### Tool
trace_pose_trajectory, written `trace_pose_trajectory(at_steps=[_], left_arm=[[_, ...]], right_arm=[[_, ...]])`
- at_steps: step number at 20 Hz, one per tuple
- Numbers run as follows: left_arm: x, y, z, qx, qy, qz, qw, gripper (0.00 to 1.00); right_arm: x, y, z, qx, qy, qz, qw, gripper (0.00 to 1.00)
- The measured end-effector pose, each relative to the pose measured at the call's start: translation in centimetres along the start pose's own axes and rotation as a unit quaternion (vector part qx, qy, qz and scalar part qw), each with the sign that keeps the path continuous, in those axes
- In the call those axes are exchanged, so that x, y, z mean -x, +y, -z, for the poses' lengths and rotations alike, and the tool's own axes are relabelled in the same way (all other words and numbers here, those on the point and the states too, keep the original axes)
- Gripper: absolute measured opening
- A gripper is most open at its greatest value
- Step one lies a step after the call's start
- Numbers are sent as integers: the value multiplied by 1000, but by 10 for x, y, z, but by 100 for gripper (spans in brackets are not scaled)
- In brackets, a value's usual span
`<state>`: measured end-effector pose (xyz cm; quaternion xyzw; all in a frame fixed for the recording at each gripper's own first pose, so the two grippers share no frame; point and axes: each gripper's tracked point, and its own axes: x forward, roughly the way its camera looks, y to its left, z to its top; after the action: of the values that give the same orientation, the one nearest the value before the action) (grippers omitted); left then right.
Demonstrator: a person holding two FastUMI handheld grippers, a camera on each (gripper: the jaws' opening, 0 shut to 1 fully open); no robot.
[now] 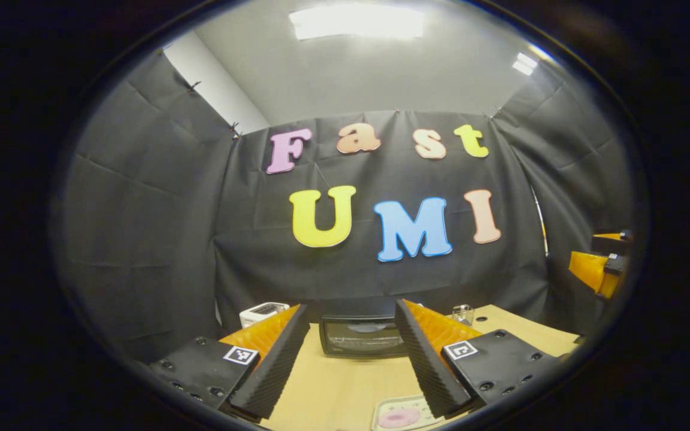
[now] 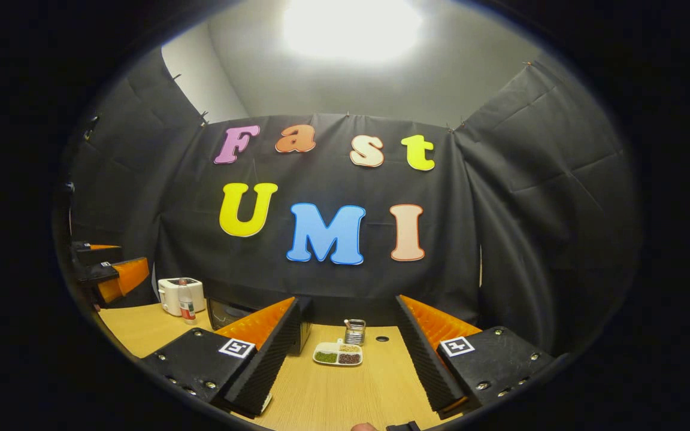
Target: Open the electric oven with the left hand, put the food in, and close the electric oven.
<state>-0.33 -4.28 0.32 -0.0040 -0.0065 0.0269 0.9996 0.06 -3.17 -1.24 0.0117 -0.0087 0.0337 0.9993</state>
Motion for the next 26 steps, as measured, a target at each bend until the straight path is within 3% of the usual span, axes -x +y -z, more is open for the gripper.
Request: trace_pose_trajectory(at_steps=[1,3,6,9,10,14,16,18,26], left_arm=[[-3,0,4,3,2,-5,1000,100],[-11,-1,5,12,4,-11,1000,90],[-30,2,6,10,6,-13,1000,100],[-58,2,13,5,9,-9,1000,100],[-69,1,15,6,8,-6,1000,90],[-119,-3,26,3,6,15,1000,100],[-144,-5,34,-2,9,29,1000,90],[-170,-10,47,-1,16,44,999,100],[-259,-26,110,7,57,89,994,100]], right_arm=[[-2,-2,2,6,-2,-3,1000,96],[-1,-1,10,11,4,-12,1000,97],[-1,-3,9,0,2,-14,1000,97],[-7,-2,15,-8,10,-12,1000,97],[-10,-2,16,-7,11,-7,1000,96],[-26,1,13,-5,11,15,1000,96],[-35,1,14,-1,13,29,999,96],[-44,2,16,0,17,45,999,96],[-68,8,26,27,41,98,994,96]])
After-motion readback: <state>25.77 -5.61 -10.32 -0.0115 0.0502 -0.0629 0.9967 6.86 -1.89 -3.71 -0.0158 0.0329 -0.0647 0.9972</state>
